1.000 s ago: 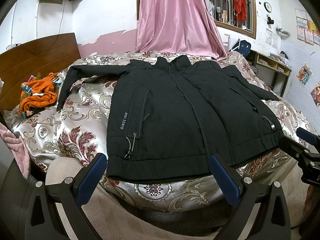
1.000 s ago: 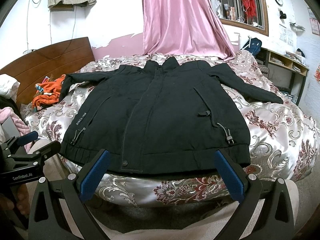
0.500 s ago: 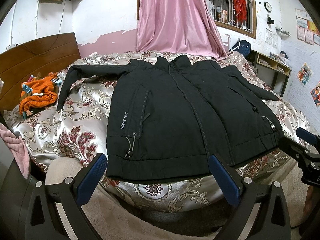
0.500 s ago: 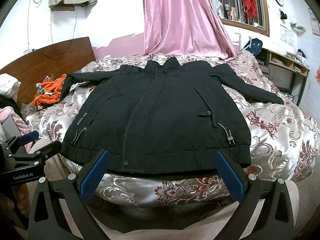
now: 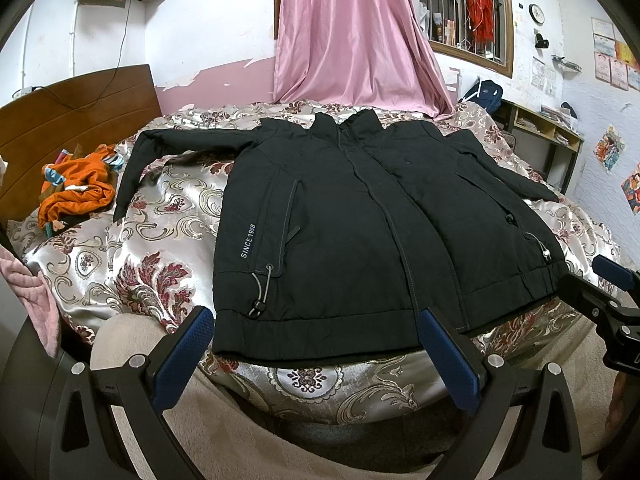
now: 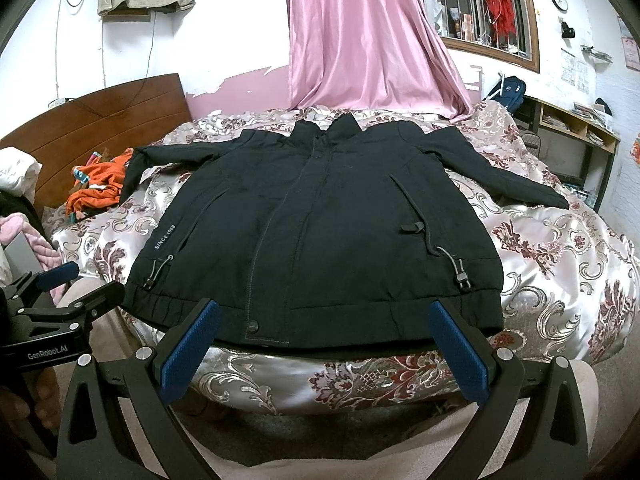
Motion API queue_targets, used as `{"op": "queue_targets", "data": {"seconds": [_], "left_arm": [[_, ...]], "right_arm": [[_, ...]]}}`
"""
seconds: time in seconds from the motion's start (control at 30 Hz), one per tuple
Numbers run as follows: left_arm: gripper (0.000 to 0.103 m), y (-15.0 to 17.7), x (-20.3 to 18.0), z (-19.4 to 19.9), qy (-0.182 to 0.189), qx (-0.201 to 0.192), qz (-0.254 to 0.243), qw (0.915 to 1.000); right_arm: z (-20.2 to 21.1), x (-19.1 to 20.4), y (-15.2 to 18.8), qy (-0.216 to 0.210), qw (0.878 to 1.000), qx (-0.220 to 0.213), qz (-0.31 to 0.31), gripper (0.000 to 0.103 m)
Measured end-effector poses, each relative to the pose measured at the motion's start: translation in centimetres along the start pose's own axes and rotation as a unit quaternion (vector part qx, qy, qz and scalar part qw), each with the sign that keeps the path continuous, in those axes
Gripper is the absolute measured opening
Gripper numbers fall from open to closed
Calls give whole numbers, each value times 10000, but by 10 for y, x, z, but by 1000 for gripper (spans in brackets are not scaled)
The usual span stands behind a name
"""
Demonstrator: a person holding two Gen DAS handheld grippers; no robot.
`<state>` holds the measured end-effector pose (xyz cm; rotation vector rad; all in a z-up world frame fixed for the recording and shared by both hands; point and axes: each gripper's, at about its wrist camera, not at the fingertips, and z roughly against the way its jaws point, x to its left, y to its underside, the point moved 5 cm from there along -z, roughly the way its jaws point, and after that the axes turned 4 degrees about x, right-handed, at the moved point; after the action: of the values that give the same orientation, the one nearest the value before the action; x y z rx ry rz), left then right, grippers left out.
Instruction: Fold large clothes
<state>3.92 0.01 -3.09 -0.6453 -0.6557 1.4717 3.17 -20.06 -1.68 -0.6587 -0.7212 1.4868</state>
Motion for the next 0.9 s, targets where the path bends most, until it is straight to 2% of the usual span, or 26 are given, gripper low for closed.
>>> {"op": "queue_targets", "data": {"seconds": [0.43,0.57,0.7,0.9], "left_arm": [[103,0,0,0,5,2,-5,10000],[103,-2,2,-1,10,-7,33,10000],[103,-11,8,-7,28,-78,91,9999],[103,-35,17,-14,-204,-222,134,9995]], "right_arm": [[-1,-8,-1,4,10000,29,-4,102],[-8,3,2,31,9998,152,-92,102],[-14,-10,4,93,9992,283,-266,102],[-24,-22,-2,330,9979,458,-311,102]]}}
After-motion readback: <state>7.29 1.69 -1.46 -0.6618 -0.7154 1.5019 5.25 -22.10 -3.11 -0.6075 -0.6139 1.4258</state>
